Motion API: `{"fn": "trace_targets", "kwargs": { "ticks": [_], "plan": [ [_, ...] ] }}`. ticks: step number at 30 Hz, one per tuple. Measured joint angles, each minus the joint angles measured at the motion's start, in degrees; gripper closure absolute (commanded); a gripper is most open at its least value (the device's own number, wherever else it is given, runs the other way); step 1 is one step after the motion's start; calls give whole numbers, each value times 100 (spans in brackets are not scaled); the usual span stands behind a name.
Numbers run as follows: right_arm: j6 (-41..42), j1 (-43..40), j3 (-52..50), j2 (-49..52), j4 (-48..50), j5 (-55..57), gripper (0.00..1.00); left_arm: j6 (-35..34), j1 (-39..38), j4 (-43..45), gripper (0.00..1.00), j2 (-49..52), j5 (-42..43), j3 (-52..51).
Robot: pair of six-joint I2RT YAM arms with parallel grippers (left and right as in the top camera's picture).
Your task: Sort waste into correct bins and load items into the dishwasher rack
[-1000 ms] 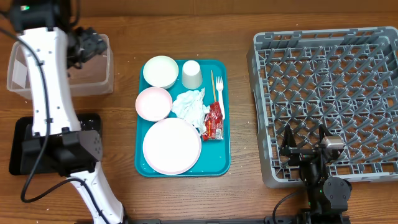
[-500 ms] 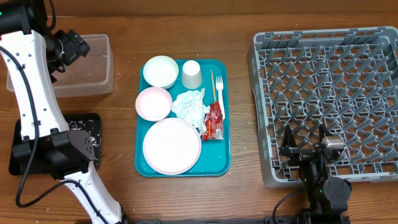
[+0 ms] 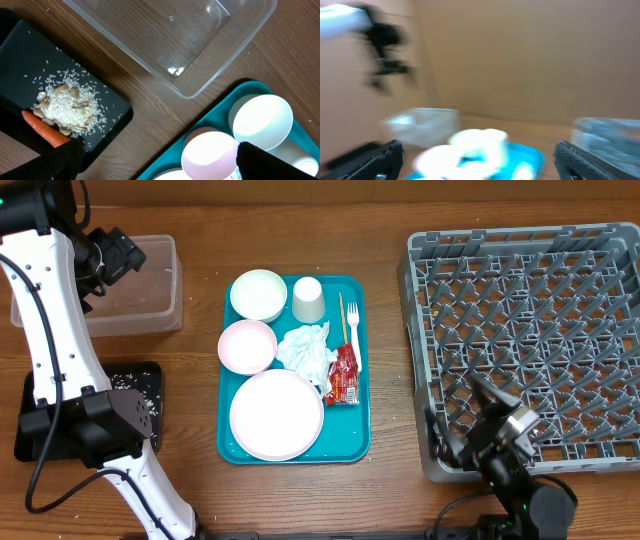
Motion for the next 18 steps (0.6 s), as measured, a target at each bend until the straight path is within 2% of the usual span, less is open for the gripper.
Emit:
{"fn": "trace_targets", "kwargs": {
  "ticks": [5,10,12,18],
  "plan": [
    [787,-4,0,0,1198,-916,0,0,0,-2,0,0,0,0],
    [1139,-4,0,0,2509,-1056,0,0,0,0,0,0,0,0],
    [1211,-4,2,0,2474,-916,0,0,0,0,0,0,0,0],
    [1226,-4,319,103,1506,-160,0,0,0,0,0,0,0,0]
  ]
}}
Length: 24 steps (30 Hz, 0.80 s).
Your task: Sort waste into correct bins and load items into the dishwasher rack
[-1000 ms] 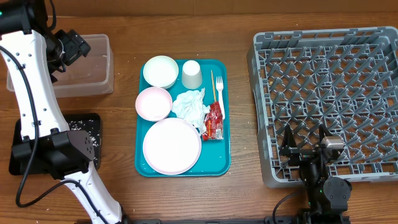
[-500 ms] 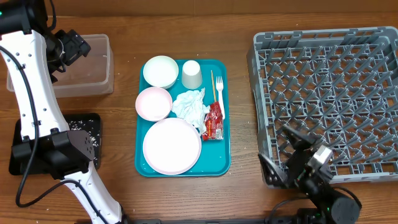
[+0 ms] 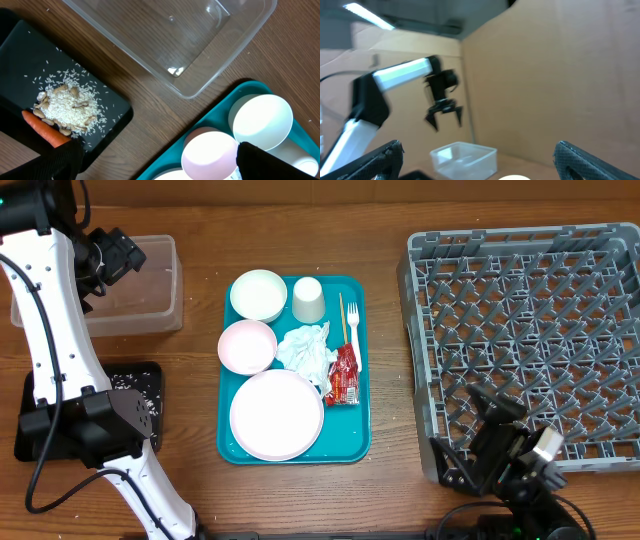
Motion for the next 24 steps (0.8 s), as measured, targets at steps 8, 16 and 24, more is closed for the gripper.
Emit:
{"fn": "trace_targets", "kwargs": {
  "ticks": [8,16,24],
  "plan": [
    [-354,0,1947,1462,-1252,396,0,0,0,-2,0,0,2,0],
    [-487,131,4730,4662,-2011,-579,0,0,0,0,0,0,2,0],
    [-1596,1421,7451,7735,-4817,-496,0,0,0,0,0,0,2,0]
  ]
}}
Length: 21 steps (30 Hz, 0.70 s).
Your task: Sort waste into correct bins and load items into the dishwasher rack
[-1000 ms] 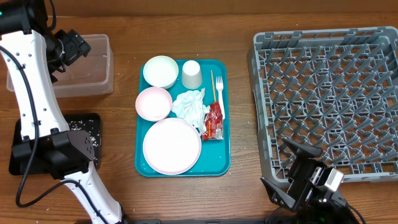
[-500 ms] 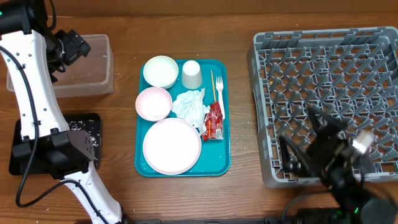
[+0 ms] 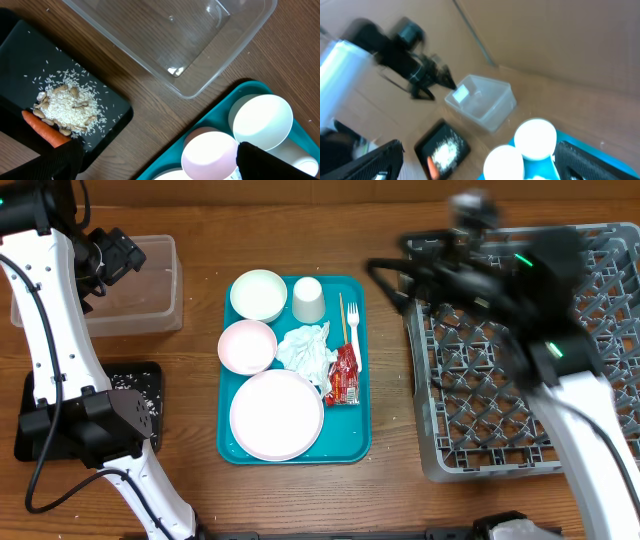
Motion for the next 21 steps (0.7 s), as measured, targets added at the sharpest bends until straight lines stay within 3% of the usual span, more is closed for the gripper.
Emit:
{"fn": "trace_targets", "kwargs": {
  "ticks": [3,10,21],
  "plan": [
    [-369,566,625,855,-730,807,0,0,0,0,0,0,0,0],
    [-699,1390,911,2022,-1064,2717,0,0,0,0,0,0,0,0],
    [-776,1488,914,2660,-1416,3407,0,2,0,0,0,0,0,0]
  ]
}}
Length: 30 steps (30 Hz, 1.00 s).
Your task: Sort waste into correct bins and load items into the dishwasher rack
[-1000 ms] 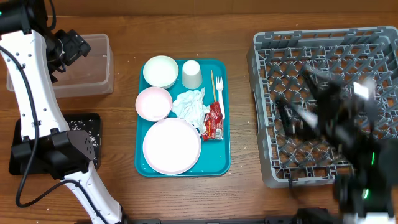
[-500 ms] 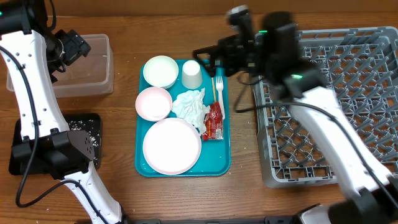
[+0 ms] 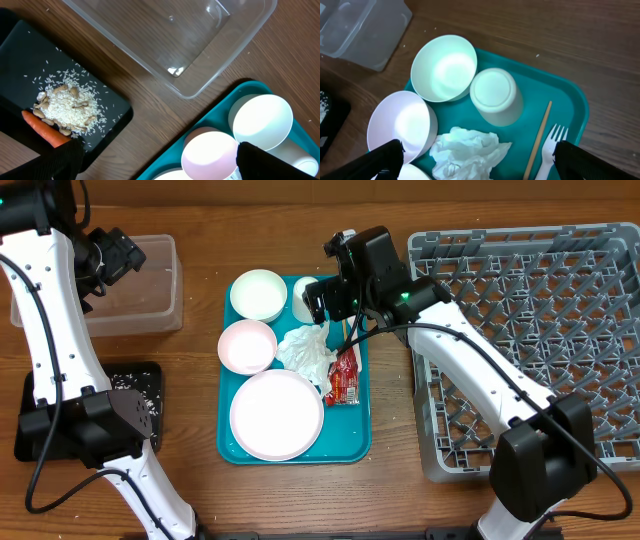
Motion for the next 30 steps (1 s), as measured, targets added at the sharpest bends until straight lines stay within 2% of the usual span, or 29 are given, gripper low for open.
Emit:
{"fn": "trace_targets", "kwargs": {
  "ticks": [5,9,19,26,30],
  "plan": [
    [-2,-66,0,-175,-92,52,0,0,0,0,0,0,0,0],
    [-2,-435,0,-774,-313,79,0,0,0,0,0,0,0,0],
    [0,-2791,92,-2752,-1681,181,0,0,0,0,0,0,0,0],
    [-15,-4181,96,-2981,-2625,385,0,0,0,0,0,0,0,0],
    [-20,-4765,96,-2927,-2780,584,0,-2,0,0,0,0,0,0]
  ]
}}
